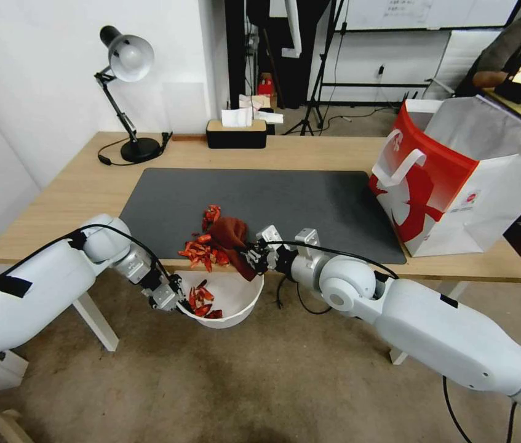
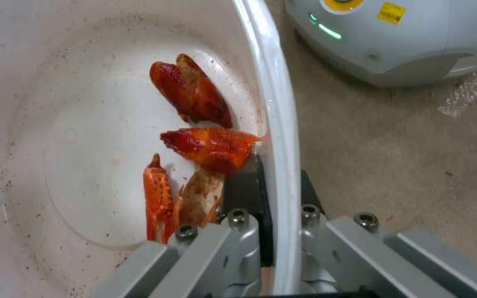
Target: Sweep shrimp from table into container with towel, then put container into takeout bag.
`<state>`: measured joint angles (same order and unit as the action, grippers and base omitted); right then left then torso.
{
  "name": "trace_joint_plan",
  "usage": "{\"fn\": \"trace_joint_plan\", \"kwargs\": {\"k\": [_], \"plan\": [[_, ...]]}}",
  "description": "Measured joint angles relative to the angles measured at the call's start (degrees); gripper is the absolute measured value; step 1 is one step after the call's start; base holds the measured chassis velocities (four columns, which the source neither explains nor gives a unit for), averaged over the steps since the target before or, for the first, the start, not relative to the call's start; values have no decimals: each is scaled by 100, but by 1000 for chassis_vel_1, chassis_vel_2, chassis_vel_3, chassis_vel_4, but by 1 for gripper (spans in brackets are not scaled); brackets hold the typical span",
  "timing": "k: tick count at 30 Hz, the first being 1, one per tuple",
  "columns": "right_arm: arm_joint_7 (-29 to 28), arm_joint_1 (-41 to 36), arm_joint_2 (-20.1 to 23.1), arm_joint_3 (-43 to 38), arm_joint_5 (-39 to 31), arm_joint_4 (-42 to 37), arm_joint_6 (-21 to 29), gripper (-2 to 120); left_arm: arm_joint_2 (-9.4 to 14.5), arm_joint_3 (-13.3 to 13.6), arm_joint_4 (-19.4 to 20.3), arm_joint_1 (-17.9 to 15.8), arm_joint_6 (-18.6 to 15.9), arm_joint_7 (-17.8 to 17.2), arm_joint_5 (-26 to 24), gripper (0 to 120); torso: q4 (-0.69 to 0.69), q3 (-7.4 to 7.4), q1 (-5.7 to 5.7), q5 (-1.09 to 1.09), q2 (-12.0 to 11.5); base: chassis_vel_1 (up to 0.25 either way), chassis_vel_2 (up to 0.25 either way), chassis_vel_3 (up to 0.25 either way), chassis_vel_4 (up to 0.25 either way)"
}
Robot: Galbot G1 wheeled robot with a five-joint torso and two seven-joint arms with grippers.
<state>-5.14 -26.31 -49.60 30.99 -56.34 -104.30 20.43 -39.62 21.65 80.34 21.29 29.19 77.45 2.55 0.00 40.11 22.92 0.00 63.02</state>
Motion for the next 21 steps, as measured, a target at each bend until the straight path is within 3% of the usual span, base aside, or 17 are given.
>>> {"fn": "trace_joint_plan", "kwargs": {"k": [21], "plan": [[-33, -219, 56, -94, 11, -186, 2, 5, -19, 32, -7, -63, 3, 3, -61, 0, 0, 0, 1, 0, 0, 0, 0, 0, 0]]}}
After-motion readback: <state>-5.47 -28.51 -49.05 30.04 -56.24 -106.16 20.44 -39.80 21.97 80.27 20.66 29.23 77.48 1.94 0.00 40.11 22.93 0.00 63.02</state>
